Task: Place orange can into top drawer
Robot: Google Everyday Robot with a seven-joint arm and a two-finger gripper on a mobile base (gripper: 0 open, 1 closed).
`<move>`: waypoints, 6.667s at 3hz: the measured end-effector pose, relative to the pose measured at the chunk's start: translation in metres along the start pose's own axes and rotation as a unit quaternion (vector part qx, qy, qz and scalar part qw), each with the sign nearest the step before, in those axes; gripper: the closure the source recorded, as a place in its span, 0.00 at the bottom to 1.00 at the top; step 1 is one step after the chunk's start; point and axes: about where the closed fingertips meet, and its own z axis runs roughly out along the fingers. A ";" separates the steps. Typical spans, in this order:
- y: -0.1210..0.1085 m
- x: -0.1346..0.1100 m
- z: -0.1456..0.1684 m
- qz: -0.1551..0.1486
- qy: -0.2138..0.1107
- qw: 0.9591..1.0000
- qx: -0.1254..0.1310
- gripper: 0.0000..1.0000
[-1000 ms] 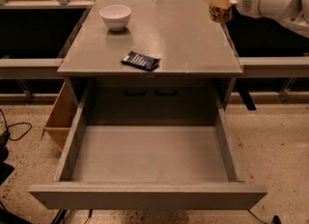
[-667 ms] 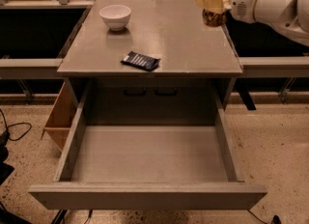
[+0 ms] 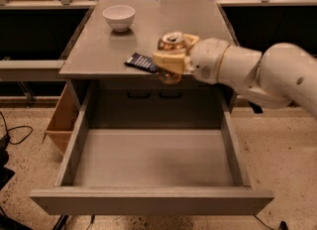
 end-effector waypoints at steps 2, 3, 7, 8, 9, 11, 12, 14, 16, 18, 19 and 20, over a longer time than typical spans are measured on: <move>0.063 0.091 0.052 0.061 -0.030 0.995 -0.077 1.00; 0.072 0.173 0.081 0.057 -0.030 0.994 -0.088 1.00; 0.103 0.232 0.092 0.010 0.072 0.987 -0.146 1.00; 0.105 0.235 0.090 0.021 0.050 0.988 -0.144 1.00; 0.104 0.242 0.085 0.037 0.034 0.988 -0.144 1.00; 0.102 0.247 0.083 0.036 0.044 0.989 -0.136 0.61; 0.102 0.247 0.083 0.036 0.044 0.989 -0.136 0.30; 0.102 0.247 0.083 0.036 0.044 0.989 -0.136 0.00; 0.104 0.231 0.078 0.018 0.051 0.991 -0.124 0.00; 0.080 0.164 0.027 -0.053 0.089 0.990 -0.098 0.00; 0.067 0.121 -0.018 -0.108 0.140 0.978 -0.108 0.00; 0.045 0.090 -0.062 -0.172 0.259 0.948 -0.071 0.00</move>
Offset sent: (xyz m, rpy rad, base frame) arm -0.0173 0.1015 -0.1696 0.1675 0.1370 0.2182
